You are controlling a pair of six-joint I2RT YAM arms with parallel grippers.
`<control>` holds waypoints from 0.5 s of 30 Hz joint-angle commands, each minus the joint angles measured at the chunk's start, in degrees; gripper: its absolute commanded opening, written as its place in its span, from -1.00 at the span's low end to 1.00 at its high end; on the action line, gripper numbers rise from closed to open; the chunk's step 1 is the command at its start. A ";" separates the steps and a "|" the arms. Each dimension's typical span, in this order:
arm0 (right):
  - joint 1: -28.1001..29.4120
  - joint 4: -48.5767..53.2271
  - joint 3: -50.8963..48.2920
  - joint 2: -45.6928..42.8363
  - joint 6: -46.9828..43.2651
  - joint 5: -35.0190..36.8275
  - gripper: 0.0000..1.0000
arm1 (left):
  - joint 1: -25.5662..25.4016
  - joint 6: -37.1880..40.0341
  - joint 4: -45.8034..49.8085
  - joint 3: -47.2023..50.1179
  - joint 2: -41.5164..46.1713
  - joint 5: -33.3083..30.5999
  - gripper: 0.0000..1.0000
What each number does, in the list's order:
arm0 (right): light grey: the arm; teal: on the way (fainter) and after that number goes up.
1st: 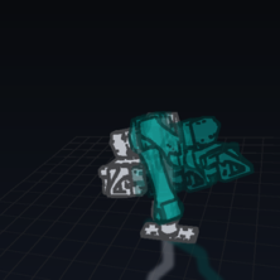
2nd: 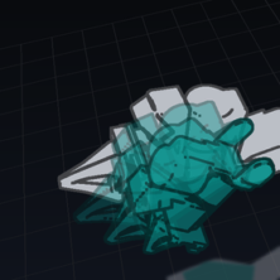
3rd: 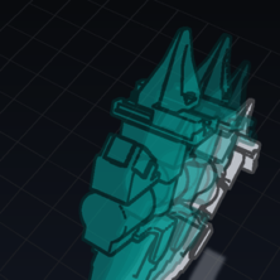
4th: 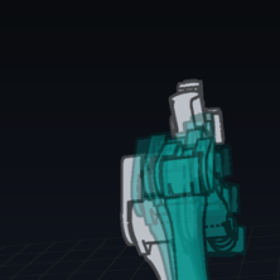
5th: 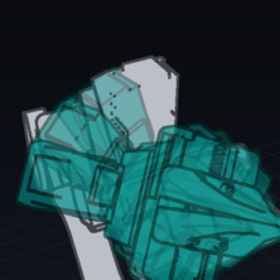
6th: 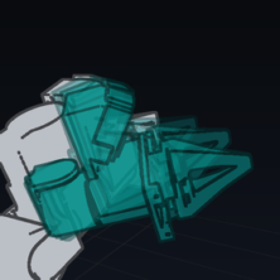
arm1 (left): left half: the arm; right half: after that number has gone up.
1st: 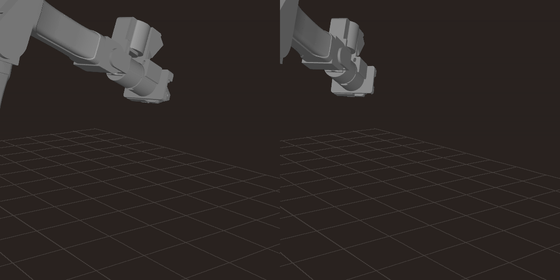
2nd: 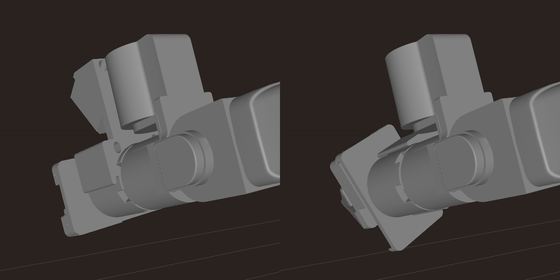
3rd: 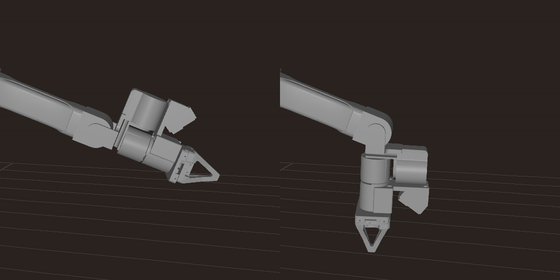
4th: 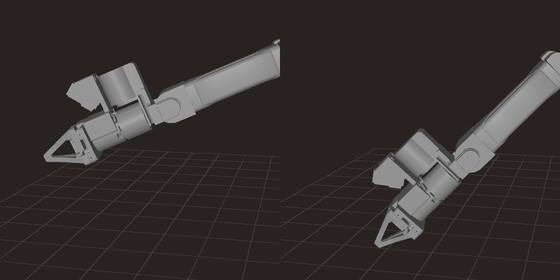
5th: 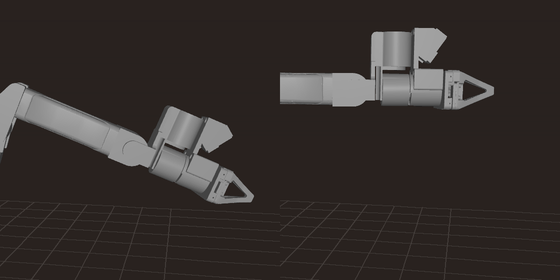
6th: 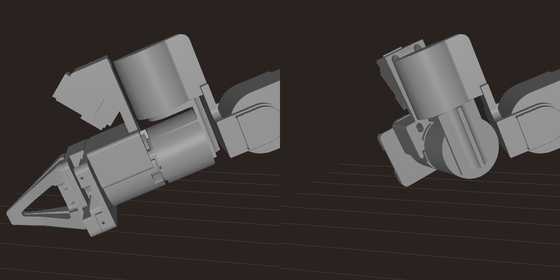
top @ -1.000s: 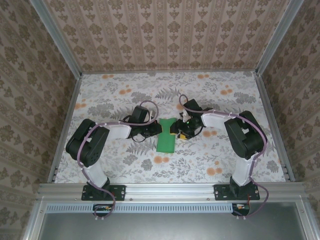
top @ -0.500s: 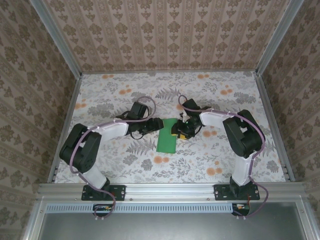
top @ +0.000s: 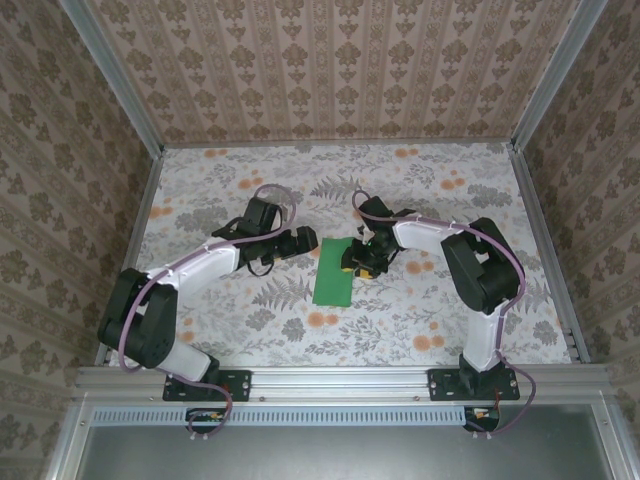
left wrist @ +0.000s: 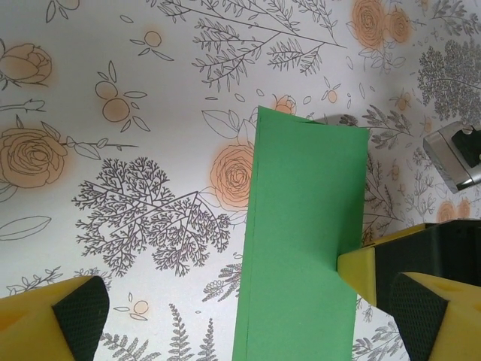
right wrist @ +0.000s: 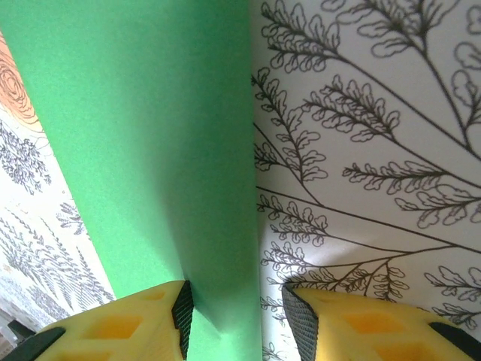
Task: Fold a paper plane with a square sheet of paper (pick it up from the middle)
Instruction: Fold a square sheet of paper at the center of the table.
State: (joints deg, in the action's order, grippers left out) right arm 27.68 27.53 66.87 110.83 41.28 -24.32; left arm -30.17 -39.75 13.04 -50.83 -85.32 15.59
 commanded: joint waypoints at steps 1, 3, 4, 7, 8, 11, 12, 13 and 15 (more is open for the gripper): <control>0.26 4.73 -4.06 8.71 2.20 14.61 -0.08 | 0.47 2.61 0.60 -0.21 0.64 0.25 1.00; 0.42 4.81 -4.00 9.52 2.69 15.16 -0.08 | 0.47 3.21 0.04 -0.16 0.29 1.19 1.00; 0.57 4.90 -3.99 9.84 2.98 15.39 -0.08 | 0.62 3.42 -0.16 -0.21 -0.04 1.65 1.00; 0.95 5.84 -3.59 10.95 3.35 16.67 -0.06 | 0.83 3.96 -0.72 -0.63 -1.13 3.23 1.00; 1.07 6.12 -3.44 11.24 3.37 16.88 -0.06 | 0.90 4.24 -0.92 -0.80 -1.61 3.89 1.00; 1.50 7.12 -3.07 12.08 3.20 17.66 -0.06 | 0.80 5.24 -2.50 -0.86 -3.07 6.70 0.96; 1.57 7.27 -3.10 12.33 3.09 18.00 -0.05 | 0.74 5.65 -3.08 -0.78 -3.43 7.43 0.95; 1.66 7.48 -3.18 12.61 3.04 18.44 -0.06 | 0.65 6.06 -3.77 -0.74 -3.75 7.83 0.95; 1.83 7.77 -3.39 13.09 3.01 19.34 -0.05 | 0.42 6.39 -4.25 -0.76 -4.19 8.29 0.94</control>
State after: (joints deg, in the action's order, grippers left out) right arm 29.15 30.48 69.23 112.36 43.72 -20.93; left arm -29.58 -35.81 10.70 -50.83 -88.86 21.02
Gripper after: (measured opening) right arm 0.471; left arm 0.972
